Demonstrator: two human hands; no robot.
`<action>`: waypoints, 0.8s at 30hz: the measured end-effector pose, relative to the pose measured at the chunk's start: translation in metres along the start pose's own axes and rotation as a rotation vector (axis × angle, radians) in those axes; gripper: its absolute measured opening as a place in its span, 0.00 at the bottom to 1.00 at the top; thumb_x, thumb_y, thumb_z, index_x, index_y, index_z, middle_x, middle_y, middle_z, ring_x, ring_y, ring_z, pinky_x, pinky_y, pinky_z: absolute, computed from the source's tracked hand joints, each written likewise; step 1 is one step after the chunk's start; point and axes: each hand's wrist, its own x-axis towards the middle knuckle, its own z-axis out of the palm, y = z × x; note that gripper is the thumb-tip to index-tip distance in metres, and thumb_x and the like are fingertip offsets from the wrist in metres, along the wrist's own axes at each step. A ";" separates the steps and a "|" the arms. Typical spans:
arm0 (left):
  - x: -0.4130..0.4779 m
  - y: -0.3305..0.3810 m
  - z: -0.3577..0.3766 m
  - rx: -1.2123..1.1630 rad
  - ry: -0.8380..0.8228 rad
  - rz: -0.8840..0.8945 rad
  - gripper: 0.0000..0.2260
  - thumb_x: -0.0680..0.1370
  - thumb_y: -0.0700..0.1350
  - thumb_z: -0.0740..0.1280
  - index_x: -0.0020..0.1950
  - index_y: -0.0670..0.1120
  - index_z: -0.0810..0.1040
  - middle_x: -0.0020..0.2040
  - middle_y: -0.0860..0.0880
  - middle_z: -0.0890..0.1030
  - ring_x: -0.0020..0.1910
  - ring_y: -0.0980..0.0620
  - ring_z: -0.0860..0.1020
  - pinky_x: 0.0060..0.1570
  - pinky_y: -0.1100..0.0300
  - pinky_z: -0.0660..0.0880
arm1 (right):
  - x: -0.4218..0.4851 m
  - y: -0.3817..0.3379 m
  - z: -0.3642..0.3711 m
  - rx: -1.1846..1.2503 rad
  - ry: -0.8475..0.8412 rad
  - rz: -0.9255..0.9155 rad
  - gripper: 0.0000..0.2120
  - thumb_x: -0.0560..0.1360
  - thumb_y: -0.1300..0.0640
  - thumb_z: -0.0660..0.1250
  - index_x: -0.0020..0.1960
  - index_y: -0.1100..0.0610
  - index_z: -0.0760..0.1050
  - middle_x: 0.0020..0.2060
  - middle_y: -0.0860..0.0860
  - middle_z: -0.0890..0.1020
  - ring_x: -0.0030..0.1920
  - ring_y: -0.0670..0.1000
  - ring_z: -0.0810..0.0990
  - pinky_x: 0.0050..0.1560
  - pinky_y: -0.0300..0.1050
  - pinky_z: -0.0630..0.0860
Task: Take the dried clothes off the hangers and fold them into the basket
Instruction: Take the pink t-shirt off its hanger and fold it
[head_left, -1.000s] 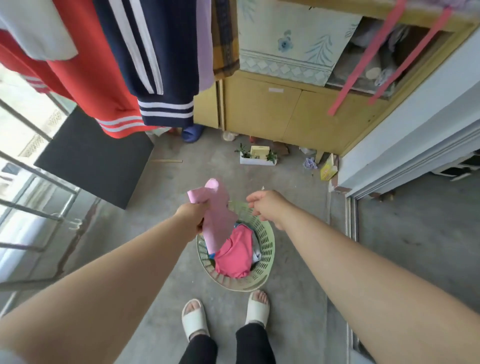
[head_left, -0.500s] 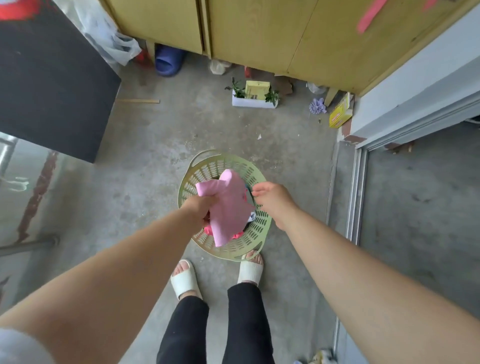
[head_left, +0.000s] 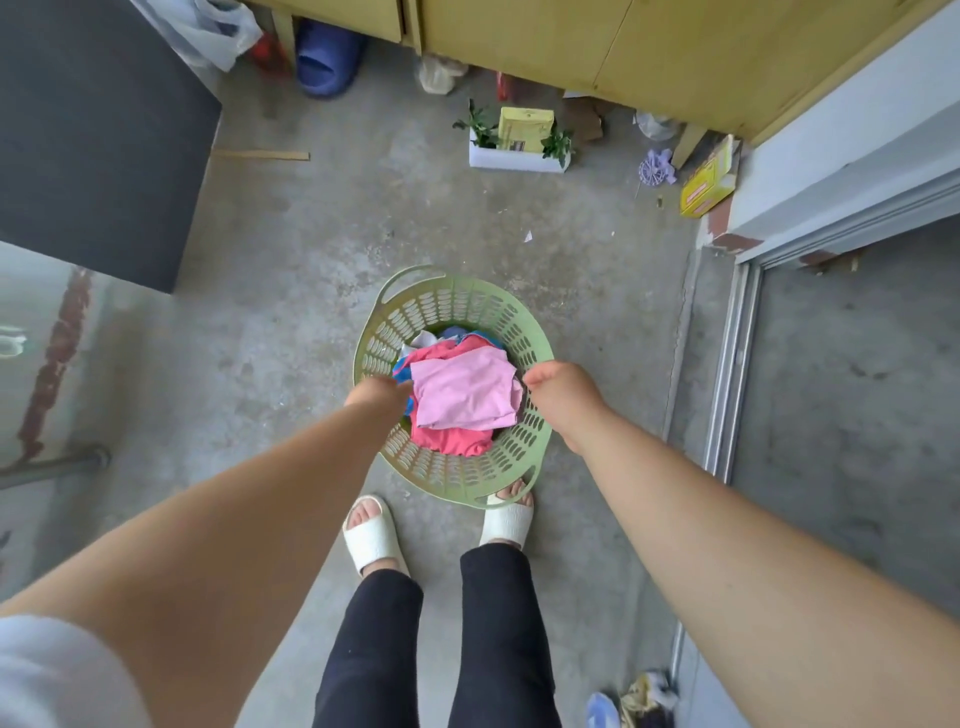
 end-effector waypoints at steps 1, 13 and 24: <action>-0.002 0.000 0.001 -0.010 -0.002 -0.004 0.18 0.81 0.49 0.59 0.65 0.40 0.75 0.59 0.39 0.79 0.57 0.40 0.78 0.52 0.54 0.75 | -0.001 -0.003 -0.001 -0.020 0.000 0.005 0.14 0.77 0.66 0.60 0.58 0.59 0.79 0.60 0.58 0.80 0.59 0.58 0.78 0.59 0.46 0.74; -0.061 0.033 -0.026 -0.237 -0.099 0.117 0.14 0.78 0.46 0.65 0.60 0.41 0.78 0.50 0.43 0.78 0.46 0.47 0.75 0.45 0.58 0.69 | -0.049 -0.053 -0.031 -0.052 0.011 -0.051 0.17 0.76 0.68 0.60 0.61 0.58 0.77 0.60 0.56 0.79 0.60 0.56 0.78 0.62 0.49 0.74; -0.196 0.068 -0.080 -0.424 -0.138 0.315 0.11 0.79 0.39 0.65 0.61 0.39 0.76 0.40 0.47 0.77 0.31 0.57 0.75 0.23 0.71 0.67 | -0.149 -0.106 -0.079 0.058 0.018 -0.227 0.19 0.72 0.63 0.70 0.63 0.58 0.75 0.58 0.56 0.80 0.57 0.56 0.79 0.56 0.45 0.75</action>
